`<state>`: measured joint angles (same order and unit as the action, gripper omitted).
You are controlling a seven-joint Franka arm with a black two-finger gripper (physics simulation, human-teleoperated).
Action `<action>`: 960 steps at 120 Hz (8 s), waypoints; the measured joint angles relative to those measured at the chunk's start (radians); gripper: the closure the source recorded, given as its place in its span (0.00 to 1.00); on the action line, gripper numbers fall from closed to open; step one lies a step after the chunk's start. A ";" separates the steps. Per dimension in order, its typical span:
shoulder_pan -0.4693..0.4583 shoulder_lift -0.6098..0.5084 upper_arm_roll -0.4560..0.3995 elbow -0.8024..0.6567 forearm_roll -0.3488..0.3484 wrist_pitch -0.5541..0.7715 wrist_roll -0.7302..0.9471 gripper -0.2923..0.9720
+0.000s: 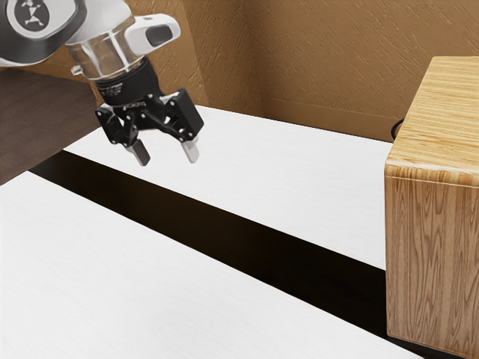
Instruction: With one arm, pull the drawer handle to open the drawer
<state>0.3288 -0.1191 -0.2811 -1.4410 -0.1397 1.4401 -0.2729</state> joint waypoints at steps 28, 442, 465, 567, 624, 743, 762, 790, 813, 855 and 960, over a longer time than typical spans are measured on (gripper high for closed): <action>-0.043 -0.015 0.001 -0.052 0.000 0.005 -0.012 0.25; -0.312 0.650 -0.092 0.512 0.122 0.655 -0.012 0.25; -0.311 0.649 -0.090 0.487 0.122 0.659 -0.013 0.28; -0.294 0.541 -0.052 0.346 0.112 0.660 -0.016 0.55; -0.289 0.408 0.045 0.190 0.052 0.662 -0.011 0.55; -0.299 0.251 0.135 0.033 0.009 0.662 -0.012 0.55; -0.298 0.263 0.134 0.045 0.009 0.668 -0.012 0.55; -0.305 0.318 0.124 0.111 0.010 0.691 -0.013 0.55; -0.305 0.328 0.122 0.119 0.009 0.698 -0.013 0.55; -0.301 0.357 0.124 0.114 0.006 0.702 -0.013 0.55; -0.303 0.350 0.236 0.083 -0.032 0.699 -0.016 0.55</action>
<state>0.0256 0.2313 -0.0453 -1.3577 -0.1718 2.1393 -0.2888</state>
